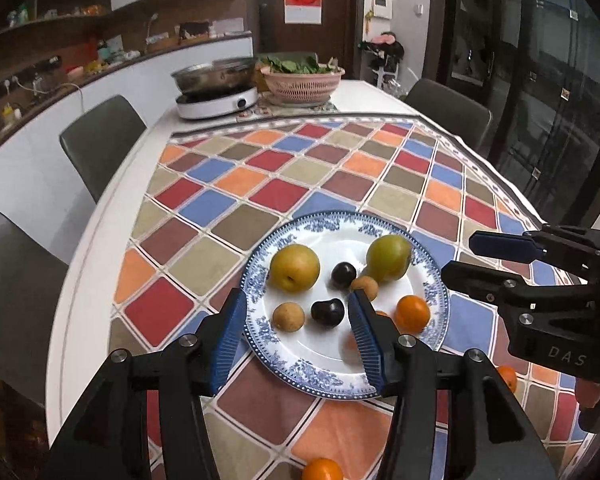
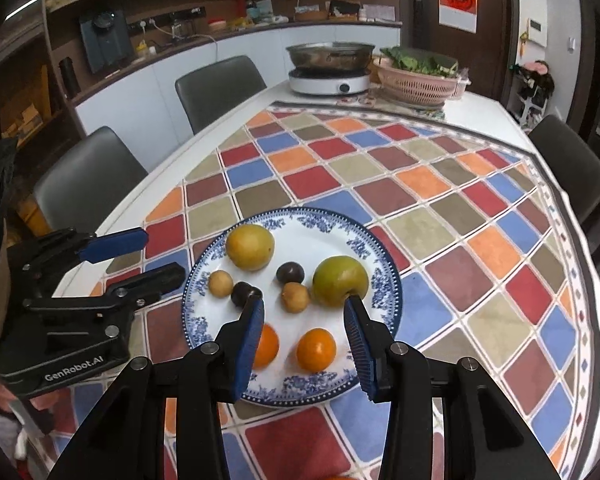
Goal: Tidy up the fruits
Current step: 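Lower the kiwi and orange onto the plate and open both grippers, then move both grippers back toward the last two oranges on the cloth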
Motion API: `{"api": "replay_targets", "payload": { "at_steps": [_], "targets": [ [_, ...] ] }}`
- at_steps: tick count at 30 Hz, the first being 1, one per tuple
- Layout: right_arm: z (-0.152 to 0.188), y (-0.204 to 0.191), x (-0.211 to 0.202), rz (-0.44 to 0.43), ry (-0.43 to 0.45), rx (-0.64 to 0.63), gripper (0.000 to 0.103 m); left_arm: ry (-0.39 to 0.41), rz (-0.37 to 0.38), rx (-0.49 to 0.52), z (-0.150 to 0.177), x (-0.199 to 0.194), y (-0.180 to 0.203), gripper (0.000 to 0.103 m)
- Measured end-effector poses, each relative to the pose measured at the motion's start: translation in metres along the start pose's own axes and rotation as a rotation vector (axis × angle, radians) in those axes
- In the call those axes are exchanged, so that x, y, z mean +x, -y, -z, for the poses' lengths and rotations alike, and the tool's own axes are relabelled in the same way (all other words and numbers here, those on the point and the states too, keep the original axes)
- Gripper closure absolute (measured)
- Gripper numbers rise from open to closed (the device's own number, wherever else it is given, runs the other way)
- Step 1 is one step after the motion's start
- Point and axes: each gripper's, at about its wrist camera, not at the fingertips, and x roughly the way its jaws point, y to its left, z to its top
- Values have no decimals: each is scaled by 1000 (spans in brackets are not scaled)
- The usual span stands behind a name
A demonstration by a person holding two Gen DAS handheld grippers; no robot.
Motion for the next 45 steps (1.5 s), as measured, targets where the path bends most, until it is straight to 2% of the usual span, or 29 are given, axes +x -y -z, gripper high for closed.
{"api": "replay_targets", "payload": {
  "at_steps": [4,14,21,23,24,25,29,31,37,38,40,45],
  "targets": [
    [3,-2,-16,33,31,-20,60,35,-20,8,1,-20,4,51],
    [16,-3,-57,36,81,-5,60,100,-40,14,7,-66,20,51],
    [31,-1,-84,61,95,28,60,120,-57,8,22,-86,27,42],
    [35,-2,-89,86,91,33,58,112,-62,-3,27,-88,26,41],
    [38,-2,-91,98,89,37,51,108,-67,-4,30,-89,26,41],
    [41,-2,-94,106,95,43,48,106,-72,-3,31,-90,26,40],
    [50,-1,-99,137,101,61,47,103,-92,-5,40,-96,25,34],
    [53,0,-99,130,91,83,47,101,-101,-4,45,-99,26,30],
    [66,-1,-95,124,64,112,47,105,-131,-18,56,-103,23,25],
    [68,-2,-94,121,60,114,46,100,-132,-19,58,-103,23,25],
    [73,-3,-92,125,54,116,37,88,-140,-24,63,-100,21,24],
    [86,-5,-82,167,27,108,37,28,-140,-47,79,-85,18,24]
  ]
}}
